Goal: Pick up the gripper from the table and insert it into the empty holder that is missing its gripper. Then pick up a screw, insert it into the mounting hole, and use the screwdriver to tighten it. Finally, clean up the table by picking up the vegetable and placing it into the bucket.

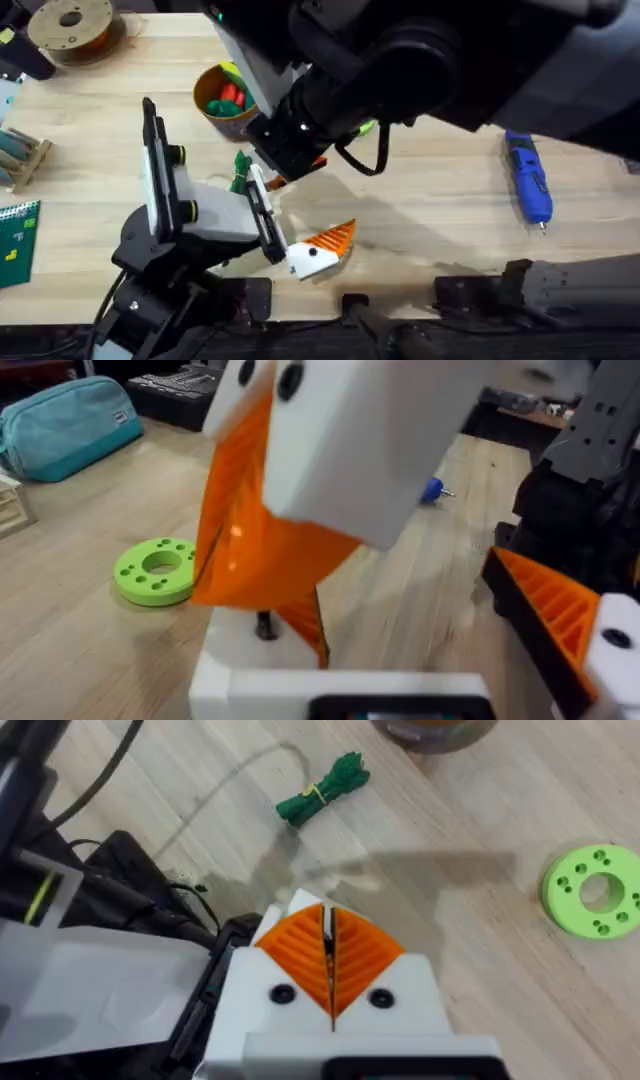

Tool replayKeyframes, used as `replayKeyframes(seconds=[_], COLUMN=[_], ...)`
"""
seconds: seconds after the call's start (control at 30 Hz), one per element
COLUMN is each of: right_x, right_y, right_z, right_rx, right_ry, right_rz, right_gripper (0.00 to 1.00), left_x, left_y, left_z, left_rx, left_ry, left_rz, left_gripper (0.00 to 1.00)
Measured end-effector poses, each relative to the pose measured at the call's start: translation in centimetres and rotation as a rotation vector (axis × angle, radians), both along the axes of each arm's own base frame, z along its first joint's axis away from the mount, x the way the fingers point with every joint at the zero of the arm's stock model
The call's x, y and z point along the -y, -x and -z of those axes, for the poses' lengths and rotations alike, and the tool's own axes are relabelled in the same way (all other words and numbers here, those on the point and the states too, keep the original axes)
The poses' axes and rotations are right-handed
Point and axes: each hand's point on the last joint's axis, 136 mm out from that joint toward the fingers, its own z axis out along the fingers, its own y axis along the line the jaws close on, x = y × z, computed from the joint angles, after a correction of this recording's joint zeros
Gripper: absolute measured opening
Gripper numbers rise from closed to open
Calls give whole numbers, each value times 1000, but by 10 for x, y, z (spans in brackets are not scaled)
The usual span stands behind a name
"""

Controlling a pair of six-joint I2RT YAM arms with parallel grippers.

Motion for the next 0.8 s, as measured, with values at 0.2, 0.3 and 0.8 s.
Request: replayKeyframes(seconds=[0.2,0.3,0.8], right_x=[-2,-3,-7], right_y=[2,2,2], right_z=[0,0,-2], right_rx=[-10,-12,-10], right_ry=[-12,-13,-32], right_rz=[-8,-10,-15], right_gripper=[6,6,6], left_x=[0,0,0], left_y=[0,0,0], left_z=[0,0,0], left_rx=[0,0,3], left_ry=[0,0,-1], left_rz=[1,1,1], left_gripper=[987,987,987])
